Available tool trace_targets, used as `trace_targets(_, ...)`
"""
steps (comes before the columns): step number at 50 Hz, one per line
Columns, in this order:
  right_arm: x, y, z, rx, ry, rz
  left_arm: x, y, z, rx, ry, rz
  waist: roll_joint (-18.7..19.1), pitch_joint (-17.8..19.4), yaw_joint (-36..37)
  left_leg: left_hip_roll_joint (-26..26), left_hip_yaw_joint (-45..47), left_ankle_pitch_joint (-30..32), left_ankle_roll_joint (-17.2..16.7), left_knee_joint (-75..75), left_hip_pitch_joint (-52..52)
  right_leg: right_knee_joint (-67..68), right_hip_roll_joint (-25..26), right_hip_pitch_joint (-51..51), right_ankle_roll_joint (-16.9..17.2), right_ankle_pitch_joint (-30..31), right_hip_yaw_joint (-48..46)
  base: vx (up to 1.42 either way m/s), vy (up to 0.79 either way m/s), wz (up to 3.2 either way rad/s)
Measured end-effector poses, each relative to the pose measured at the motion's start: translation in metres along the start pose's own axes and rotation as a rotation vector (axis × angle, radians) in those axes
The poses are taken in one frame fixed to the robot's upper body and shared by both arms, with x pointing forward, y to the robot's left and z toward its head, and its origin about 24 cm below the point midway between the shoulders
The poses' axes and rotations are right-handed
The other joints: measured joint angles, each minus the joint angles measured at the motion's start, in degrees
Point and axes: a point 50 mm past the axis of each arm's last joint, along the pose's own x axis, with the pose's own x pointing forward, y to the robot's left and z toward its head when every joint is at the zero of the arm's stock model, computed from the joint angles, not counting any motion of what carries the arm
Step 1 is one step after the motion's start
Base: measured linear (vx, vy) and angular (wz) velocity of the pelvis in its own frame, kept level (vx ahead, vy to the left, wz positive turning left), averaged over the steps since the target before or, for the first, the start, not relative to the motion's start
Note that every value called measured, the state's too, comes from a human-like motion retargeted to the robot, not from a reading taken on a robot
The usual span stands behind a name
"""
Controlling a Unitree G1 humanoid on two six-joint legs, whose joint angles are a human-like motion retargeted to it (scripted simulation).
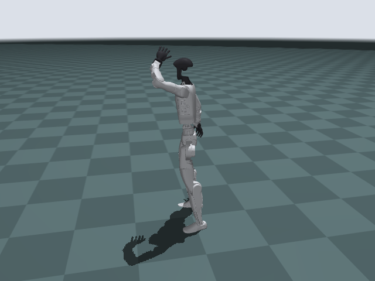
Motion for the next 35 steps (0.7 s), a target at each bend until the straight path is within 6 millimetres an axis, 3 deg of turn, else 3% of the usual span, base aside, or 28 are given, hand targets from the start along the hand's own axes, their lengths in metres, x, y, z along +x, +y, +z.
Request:
trace_targets(9,-0.006,0.033,0.053,-0.011,-0.220,0.129,0.031,0.002,0.056,0.189,-0.382,0.008,1.3,-1.0,1.8,2.4,3.2,0.7,-1.3,-0.7,0.0,-0.7,3.4,-2.0,0.0,1.5,2.3,-0.01,-0.09,-0.32)
trace_targets(18,-0.010,0.037,0.095,0.000,-0.360,0.123,0.051,0.008,0.080,0.335,-0.588,0.079,2.3,-3.6,2.9,3.7,5.1,0.8,-2.7,-0.4,-0.4,-1.9,5.2,-2.6,0.0,2.4,3.5,0.00,-0.04,-0.12)
trace_targets(26,-0.006,0.024,0.102,-0.002,-0.377,0.068,0.060,0.015,0.087,0.416,-0.661,0.141,3.0,-5.4,3.0,3.8,5.4,0.2,-3.1,0.4,-0.4,-2.3,5.1,-2.3,0.0,2.1,3.8,0.00,0.00,0.00)
trace_targets(35,-0.001,0.010,0.083,0.047,-0.297,0.001,0.063,0.016,0.089,0.435,-0.679,0.135,3.6,-6.3,2.5,3.5,5.0,-0.7,-2.8,1.1,0.0,-1.8,4.4,-1.6,0.0,1.0,3.7,0.00,0.00,0.00)
